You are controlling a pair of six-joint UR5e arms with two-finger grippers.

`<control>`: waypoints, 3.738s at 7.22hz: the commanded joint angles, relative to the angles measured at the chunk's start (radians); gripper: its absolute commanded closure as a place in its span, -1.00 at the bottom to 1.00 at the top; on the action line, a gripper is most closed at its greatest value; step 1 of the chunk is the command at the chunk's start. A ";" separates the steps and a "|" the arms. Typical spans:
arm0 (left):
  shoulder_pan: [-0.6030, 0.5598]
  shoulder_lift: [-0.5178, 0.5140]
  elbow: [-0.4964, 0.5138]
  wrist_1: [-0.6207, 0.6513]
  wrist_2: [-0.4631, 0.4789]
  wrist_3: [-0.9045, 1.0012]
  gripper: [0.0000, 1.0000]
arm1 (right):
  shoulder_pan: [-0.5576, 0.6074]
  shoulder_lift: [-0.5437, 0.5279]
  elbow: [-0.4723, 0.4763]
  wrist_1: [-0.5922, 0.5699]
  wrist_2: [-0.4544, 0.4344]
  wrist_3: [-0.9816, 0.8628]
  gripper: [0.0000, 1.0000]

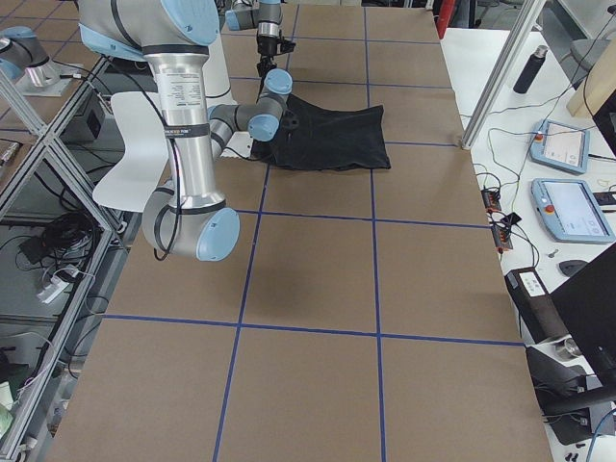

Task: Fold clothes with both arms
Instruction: 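Lift both near corners and carry them away from the robot over the shirt, then lower the corners onto the far end and open both grippers, then withdraw the left gripper while the right gripper moves down onto the folded shirt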

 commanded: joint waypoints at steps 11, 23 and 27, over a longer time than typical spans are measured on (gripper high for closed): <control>-0.488 -0.358 0.710 -0.194 -0.005 0.068 1.00 | 0.391 0.514 -0.667 0.004 -0.009 -0.055 1.00; -0.692 -0.400 0.794 -0.193 -0.222 0.212 -1.00 | 0.308 0.621 -0.721 0.036 -0.095 -0.117 -1.00; -0.693 -0.124 0.519 -0.178 -0.267 0.410 -1.00 | 0.055 0.708 -0.713 -0.101 -0.478 -0.450 -0.82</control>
